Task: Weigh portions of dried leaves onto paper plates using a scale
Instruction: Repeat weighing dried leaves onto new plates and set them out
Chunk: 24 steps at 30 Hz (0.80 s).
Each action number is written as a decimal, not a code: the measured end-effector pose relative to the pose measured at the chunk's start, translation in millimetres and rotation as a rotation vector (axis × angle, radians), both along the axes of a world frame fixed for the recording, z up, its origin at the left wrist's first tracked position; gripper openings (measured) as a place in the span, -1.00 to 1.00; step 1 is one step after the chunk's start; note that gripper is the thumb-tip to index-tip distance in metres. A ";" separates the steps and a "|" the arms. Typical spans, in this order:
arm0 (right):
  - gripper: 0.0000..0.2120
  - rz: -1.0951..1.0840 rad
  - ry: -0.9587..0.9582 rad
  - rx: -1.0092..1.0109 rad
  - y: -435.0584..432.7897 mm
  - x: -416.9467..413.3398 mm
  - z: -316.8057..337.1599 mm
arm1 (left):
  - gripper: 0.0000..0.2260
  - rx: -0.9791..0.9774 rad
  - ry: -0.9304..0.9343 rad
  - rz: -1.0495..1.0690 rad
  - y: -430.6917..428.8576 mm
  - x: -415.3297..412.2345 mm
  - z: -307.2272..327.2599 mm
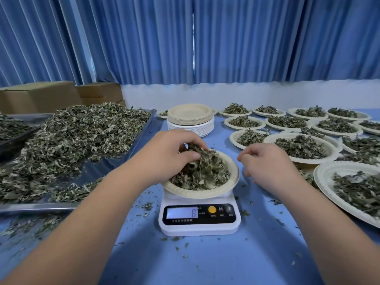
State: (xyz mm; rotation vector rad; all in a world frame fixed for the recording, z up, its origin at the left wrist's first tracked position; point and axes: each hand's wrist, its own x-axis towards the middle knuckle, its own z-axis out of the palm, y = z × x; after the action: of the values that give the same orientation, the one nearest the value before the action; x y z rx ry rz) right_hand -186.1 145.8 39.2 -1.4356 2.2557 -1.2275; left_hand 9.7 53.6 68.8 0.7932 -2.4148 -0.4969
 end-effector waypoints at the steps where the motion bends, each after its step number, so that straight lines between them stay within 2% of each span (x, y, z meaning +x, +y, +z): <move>1: -0.82 0.000 -0.003 0.000 0.1 0.3 -0.2 | -0.81 0.008 0.036 0.004 0.2 0.7 -2.0; 7: -0.80 -0.010 -0.009 0.004 0.2 0.9 -1.4 | -0.84 -0.121 0.063 0.043 -4.1 -0.2 -13.6; 13: -0.78 -0.020 -0.013 -0.004 -1.0 0.6 -3.6 | -0.92 -0.132 0.157 0.051 -2.8 -0.5 -17.7; 17: -0.78 -0.024 -0.039 -0.005 -1.4 -0.8 -4.5 | -0.80 -0.012 0.253 0.076 -3.7 1.4 -20.2; 21: -0.78 -0.020 -0.029 0.001 -1.4 -1.2 -5.1 | -0.68 0.156 0.425 0.063 -1.1 3.1 -18.6; 24: -0.79 -0.011 -0.039 -0.002 -0.9 -1.0 -5.6 | -0.68 0.182 0.499 0.102 -0.3 3.6 -17.9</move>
State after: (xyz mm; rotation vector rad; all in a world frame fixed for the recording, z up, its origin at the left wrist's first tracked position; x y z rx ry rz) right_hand -187.1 144.9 33.6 -1.3898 2.2408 -1.2496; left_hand 13.3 53.3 50.9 0.7564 -1.8804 -0.7788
